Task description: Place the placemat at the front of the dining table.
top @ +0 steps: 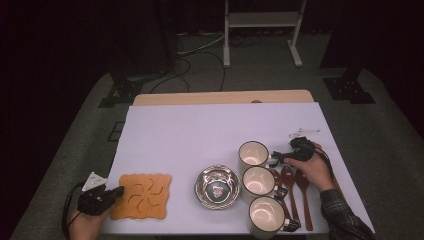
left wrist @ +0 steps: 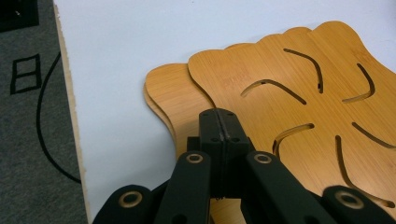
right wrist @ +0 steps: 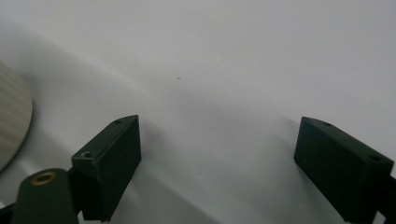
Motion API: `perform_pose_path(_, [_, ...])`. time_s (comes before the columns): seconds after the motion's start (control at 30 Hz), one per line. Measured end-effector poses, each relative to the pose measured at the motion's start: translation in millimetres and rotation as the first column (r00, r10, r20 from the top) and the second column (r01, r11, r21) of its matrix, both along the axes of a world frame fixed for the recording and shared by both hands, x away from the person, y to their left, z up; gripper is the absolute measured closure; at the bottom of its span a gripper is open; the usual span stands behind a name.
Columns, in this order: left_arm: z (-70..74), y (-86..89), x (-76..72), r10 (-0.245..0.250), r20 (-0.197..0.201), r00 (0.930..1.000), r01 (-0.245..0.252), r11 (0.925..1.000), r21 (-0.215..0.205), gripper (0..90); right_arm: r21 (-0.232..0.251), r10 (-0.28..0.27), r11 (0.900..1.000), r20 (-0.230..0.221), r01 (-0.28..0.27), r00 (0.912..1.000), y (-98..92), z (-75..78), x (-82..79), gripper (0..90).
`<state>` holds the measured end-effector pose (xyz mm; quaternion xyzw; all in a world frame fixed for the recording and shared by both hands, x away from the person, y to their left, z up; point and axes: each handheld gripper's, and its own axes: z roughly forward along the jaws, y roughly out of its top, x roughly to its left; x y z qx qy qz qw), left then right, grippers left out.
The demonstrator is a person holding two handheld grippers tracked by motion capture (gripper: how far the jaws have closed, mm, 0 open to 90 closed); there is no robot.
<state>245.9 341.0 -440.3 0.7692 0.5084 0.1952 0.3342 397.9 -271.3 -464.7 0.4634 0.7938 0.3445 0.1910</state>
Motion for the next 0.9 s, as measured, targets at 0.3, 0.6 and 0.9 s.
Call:
perform_pose_path(0.3, [0.0,-5.1,1.3,-0.016,-0.001,0.9999,0.016,0.9999,0.001,90.0,0.000,0.000,1.000,0.000,0.000,1.0000,0.0,0.0,0.0,13.0])
perform_pose_path(0.6, [-0.3,-1.7,0.2,0.005,0.010,0.9999,-0.005,1.0000,0.004,86.4,0.000,0.000,1.000,0.000,0.000,1.0000,0.0,0.0,0.0,13.0])
perform_pose_path(0.9, [-0.4,9.0,-1.3,0.064,0.036,0.9973,-0.063,0.9974,-0.034,68.4,0.000,0.000,1.000,0.000,0.000,1.0000,0.0,0.0,0.0,13.0])
